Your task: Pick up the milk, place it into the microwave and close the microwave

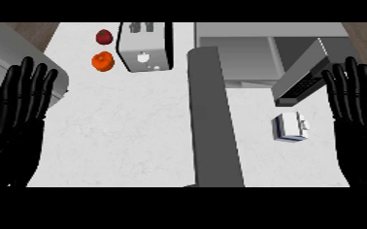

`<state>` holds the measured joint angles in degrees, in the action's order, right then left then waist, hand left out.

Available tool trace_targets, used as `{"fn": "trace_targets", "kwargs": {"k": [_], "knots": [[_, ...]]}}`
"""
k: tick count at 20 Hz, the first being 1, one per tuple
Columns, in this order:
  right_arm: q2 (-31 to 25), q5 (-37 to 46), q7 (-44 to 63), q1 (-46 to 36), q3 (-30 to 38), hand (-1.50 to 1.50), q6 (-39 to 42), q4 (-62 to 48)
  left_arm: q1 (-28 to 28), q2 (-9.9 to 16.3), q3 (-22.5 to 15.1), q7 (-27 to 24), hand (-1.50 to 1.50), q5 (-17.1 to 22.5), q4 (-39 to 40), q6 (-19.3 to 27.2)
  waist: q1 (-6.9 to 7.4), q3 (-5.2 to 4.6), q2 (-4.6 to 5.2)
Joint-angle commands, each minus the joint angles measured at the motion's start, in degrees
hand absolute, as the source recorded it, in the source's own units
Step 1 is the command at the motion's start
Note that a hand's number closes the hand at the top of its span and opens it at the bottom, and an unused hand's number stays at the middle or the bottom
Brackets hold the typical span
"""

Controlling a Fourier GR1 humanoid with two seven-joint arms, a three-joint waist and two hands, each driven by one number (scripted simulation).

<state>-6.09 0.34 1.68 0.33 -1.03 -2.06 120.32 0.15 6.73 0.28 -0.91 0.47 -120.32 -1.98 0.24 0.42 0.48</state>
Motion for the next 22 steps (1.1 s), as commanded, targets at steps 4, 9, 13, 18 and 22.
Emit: {"fn": "trace_targets", "kwargs": {"k": [4,9,13,18,22], "knots": [[-6.28,-14.49,-5.61,6.06,9.01,-1.5,12.42,1.39,-1.84,-4.64,-4.31,0.58,-1.5,-8.16,0.66,6.08,-0.78,-0.35,-0.54],[-11.22,-24.76,-6.52,12.07,11.78,-1.5,23.41,3.38,7.34,-6.64,-8.76,0.1,-1.5,-0.45,0.51,14.91,-1.04,-0.4,-0.78],[-13.79,-32.33,-5.46,16.13,18.5,-1.5,27.69,3.58,15.75,-6.7,-15.21,-1.46,-1.5,-3.36,-6.54,17.38,-0.49,-0.42,-0.72],[-8.65,-24.65,-11.98,21.82,18.2,-1.5,31.53,3.3,28.66,-6.71,-17.92,-8.31,-1.5,-1.5,-10.82,12.42,-0.14,-0.41,-0.69],[-5.59,-18.66,-12.78,18.92,17.14,-1.5,29.77,2.13,33.99,-6.26,-18.39,-14.33,-1.5,-0.44,-10.1,10.29,0.19,-0.43,-0.61]]}}
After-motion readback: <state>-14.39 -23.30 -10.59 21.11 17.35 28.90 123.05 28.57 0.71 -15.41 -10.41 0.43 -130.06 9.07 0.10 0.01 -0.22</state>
